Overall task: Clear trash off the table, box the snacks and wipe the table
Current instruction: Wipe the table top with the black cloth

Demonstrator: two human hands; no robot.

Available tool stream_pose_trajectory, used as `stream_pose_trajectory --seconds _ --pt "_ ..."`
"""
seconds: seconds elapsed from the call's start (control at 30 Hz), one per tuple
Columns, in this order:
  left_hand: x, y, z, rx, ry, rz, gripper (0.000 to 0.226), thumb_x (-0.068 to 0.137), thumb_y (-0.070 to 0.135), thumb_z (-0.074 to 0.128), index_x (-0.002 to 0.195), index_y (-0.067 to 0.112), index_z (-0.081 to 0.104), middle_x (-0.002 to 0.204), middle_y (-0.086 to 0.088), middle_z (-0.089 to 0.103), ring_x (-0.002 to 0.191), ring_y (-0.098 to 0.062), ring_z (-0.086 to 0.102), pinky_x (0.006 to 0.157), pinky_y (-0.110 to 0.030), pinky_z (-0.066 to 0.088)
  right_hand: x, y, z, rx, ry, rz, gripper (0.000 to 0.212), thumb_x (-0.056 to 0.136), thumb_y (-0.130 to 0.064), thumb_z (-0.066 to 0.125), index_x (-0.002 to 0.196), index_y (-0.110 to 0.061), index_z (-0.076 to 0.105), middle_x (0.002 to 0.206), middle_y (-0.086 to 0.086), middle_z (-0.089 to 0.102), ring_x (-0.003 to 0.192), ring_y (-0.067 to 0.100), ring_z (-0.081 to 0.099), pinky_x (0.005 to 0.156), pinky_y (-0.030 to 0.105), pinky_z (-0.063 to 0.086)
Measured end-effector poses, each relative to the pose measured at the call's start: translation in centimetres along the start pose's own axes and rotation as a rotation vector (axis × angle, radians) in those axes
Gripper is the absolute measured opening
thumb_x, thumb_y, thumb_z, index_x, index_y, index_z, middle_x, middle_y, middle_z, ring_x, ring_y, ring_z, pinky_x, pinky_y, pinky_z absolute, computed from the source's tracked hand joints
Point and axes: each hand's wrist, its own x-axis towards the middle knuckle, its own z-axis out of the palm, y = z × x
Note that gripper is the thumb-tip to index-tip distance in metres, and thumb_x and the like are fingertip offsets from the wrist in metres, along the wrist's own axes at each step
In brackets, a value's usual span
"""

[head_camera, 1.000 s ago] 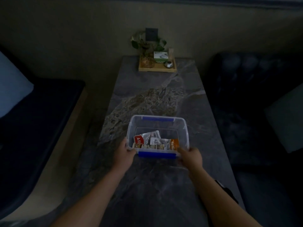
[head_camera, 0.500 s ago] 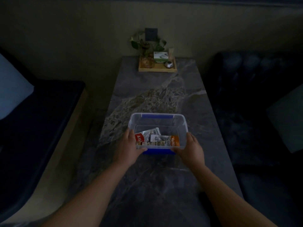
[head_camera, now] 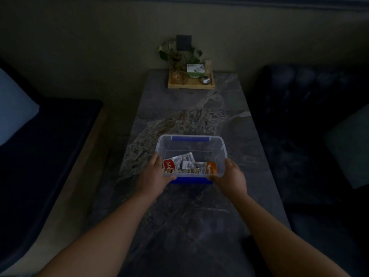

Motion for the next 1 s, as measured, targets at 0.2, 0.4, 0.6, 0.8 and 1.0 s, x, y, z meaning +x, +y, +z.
stream_pose_trajectory --seconds 0.2,0.4,0.6,0.8,1.0 --pt "-0.4 0.2 0.0 0.043 0.000 0.013 0.096 0.083 0.046 0.075 0.156 0.023 0.018 0.167 -0.004 0.014 0.147 -0.029 0.032 0.108 -0.047 0.042 -0.3 -0.1 -0.5 0.030 -0.037 0.023 0.073 0.074 -0.038 0.085 0.135 -0.017 0.051 0.145 0.005 0.051 0.120 0.023 0.059 0.093 0.039 0.056" --pt "-6.8 -0.3 -0.6 0.061 0.094 0.096 0.069 0.086 0.032 0.072 0.144 0.026 0.035 0.150 -0.008 0.036 0.127 -0.024 0.049 0.086 -0.029 0.041 -5.1 2.0 -2.3 0.183 -0.018 0.089 0.059 0.081 -0.051 0.073 0.130 -0.024 0.055 0.122 -0.007 0.054 0.098 0.006 0.058 0.070 0.023 0.048" --pt "-21.1 -2.8 2.5 -0.057 0.014 0.272 0.052 0.072 0.006 0.083 0.122 0.002 0.067 0.130 -0.023 0.061 0.116 -0.043 0.062 0.099 -0.049 0.050 -15.9 8.4 -2.9 0.097 -0.002 0.135 0.045 0.087 -0.028 0.076 0.127 -0.011 0.063 0.123 0.010 0.064 0.104 0.025 0.064 0.087 0.034 0.050" --pt "-29.6 -1.3 7.0 0.009 -0.171 0.441 0.055 0.078 0.030 0.079 0.130 0.015 0.065 0.139 -0.015 0.060 0.127 -0.037 0.058 0.103 -0.050 0.050 -22.3 12.8 -4.4 -0.211 0.021 0.133 0.055 0.089 -0.035 0.072 0.139 -0.019 0.056 0.148 0.010 0.052 0.135 0.034 0.041 0.108 0.047 0.039" --pt "-31.6 0.0 11.6 0.311 -0.447 0.520 0.079 0.091 0.069 0.019 0.158 0.035 -0.004 0.167 -0.009 -0.021 0.153 -0.031 -0.021 0.124 -0.051 -0.007 -22.8 15.8 -3.5 -0.427 -0.264 0.257 0.080 0.090 -0.065 0.055 0.157 -0.044 0.017 0.169 0.002 0.006 0.149 0.043 0.011 0.118 0.058 0.024"
